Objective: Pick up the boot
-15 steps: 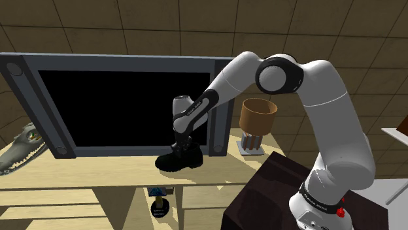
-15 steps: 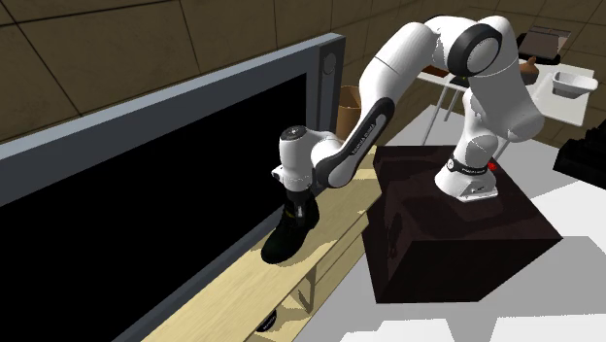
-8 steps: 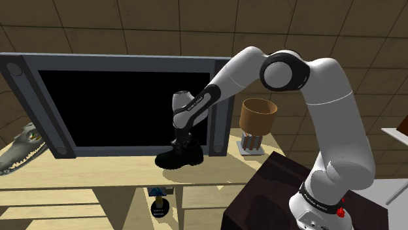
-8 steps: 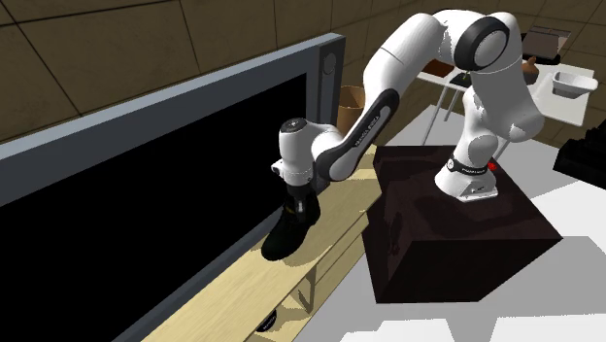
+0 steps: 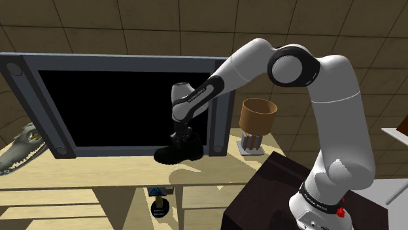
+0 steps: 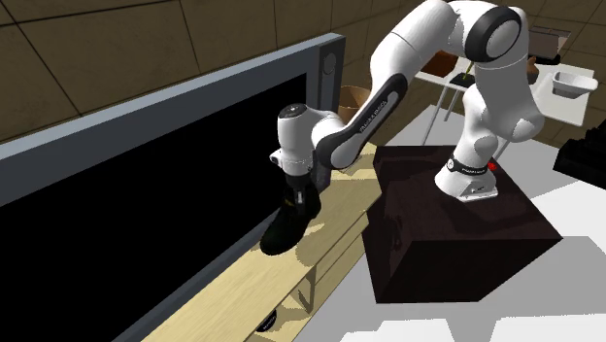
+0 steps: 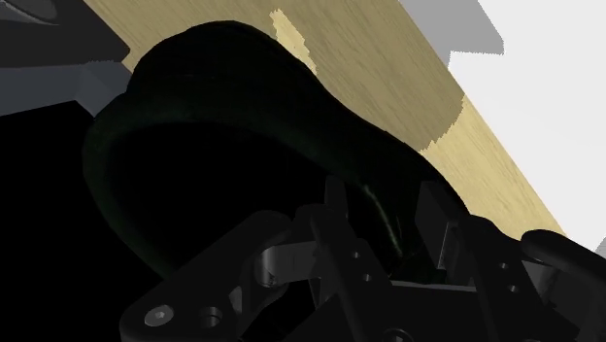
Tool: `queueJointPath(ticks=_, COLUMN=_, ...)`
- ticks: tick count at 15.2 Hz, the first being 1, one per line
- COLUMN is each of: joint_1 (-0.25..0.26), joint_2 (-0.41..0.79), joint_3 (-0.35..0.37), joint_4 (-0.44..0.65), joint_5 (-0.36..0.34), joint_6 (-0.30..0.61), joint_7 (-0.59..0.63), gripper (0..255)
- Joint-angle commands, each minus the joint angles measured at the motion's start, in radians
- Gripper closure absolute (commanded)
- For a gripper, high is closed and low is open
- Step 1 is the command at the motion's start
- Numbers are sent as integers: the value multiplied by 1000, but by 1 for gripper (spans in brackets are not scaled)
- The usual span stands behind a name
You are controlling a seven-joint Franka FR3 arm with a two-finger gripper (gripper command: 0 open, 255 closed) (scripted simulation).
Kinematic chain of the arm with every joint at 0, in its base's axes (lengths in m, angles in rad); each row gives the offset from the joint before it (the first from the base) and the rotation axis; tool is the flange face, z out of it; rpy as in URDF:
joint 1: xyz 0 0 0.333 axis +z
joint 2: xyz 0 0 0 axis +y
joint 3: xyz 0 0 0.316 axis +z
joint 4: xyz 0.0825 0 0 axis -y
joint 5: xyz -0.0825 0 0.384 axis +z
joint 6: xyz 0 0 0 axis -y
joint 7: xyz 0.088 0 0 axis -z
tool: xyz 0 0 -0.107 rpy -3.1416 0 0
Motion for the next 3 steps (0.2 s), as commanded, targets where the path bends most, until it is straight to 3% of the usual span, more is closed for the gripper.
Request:
queueJointPath(ticks=1, joint_1=-2, joint_2=-21, joint_3=1, joint_4=3, joint_5=1, joint_6=-21, joint_7=-1, gripper=255)
queueJointPath(ticks=3, joint_1=-2, joint_2=-22, joint_3=1, joint_4=3, joint_5=1, joint_6=-23, joint_7=-1, gripper=255)
